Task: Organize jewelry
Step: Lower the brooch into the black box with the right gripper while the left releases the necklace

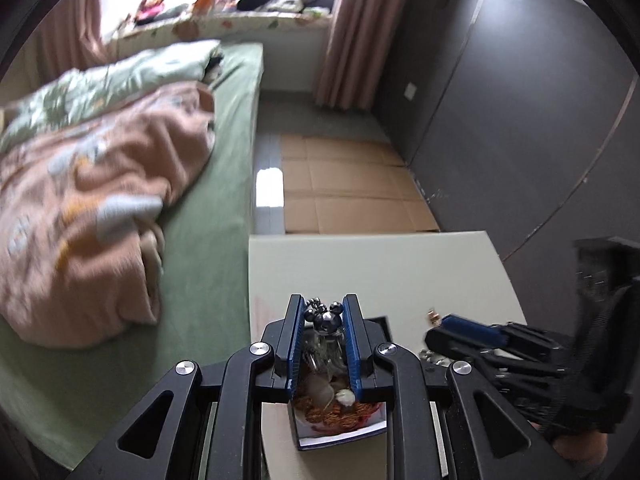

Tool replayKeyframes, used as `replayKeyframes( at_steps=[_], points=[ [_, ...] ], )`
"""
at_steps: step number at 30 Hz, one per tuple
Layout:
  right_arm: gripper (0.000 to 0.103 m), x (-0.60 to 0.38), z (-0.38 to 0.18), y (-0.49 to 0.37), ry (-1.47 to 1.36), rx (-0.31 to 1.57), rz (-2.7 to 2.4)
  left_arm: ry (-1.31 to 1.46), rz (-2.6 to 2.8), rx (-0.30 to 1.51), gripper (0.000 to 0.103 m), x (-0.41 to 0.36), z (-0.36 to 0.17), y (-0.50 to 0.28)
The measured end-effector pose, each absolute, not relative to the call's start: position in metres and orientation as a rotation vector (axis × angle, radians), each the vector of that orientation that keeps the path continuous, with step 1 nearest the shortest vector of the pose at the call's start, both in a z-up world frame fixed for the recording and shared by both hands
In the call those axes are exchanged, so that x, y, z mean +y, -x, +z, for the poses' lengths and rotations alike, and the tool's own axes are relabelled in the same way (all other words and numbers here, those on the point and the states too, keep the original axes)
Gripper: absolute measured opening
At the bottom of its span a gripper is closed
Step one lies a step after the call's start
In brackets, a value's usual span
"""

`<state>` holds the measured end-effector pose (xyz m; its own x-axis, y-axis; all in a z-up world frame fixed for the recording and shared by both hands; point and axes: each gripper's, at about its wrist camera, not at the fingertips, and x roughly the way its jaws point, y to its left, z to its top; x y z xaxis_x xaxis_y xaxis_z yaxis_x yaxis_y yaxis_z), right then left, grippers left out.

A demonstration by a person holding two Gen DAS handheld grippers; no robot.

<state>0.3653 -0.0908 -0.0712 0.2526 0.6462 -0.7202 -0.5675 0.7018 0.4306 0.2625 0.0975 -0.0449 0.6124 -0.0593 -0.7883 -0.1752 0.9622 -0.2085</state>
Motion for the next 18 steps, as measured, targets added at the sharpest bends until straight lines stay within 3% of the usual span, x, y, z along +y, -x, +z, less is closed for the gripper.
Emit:
replayKeyframes(
  at_steps=[4,5,6,8,9,18],
  points=[
    [0.03,-0.084,-0.073,-0.364,-0.081,1.033,0.836,0.398,0.036,0.921,0.021,0.11,-0.072,-0.26],
    [0.03,-0.083,-0.074,-0.363,-0.081,1.036,0.839,0.426,0.03,0.908,0.026,0.112,-0.077,-0.257],
    [0.03,-0.082,-0.075,-0.363,-0.082,1.038,0.841,0.448,0.023,0.894,0.032,0.114,-0.081,-0.255],
    [0.03,-0.08,-0.076,-0.364,-0.088,1.043,0.846,0.492,0.019,0.855,0.064,0.118,-0.087,-0.247],
    [0.03,-0.08,-0.077,-0.364,-0.093,1.047,0.847,0.507,0.023,0.837,0.068,0.12,-0.087,-0.242],
    [0.031,-0.062,-0.084,-0.365,-0.095,1.06,0.847,0.551,0.071,0.747,0.074,0.141,-0.081,-0.222]
  ],
)
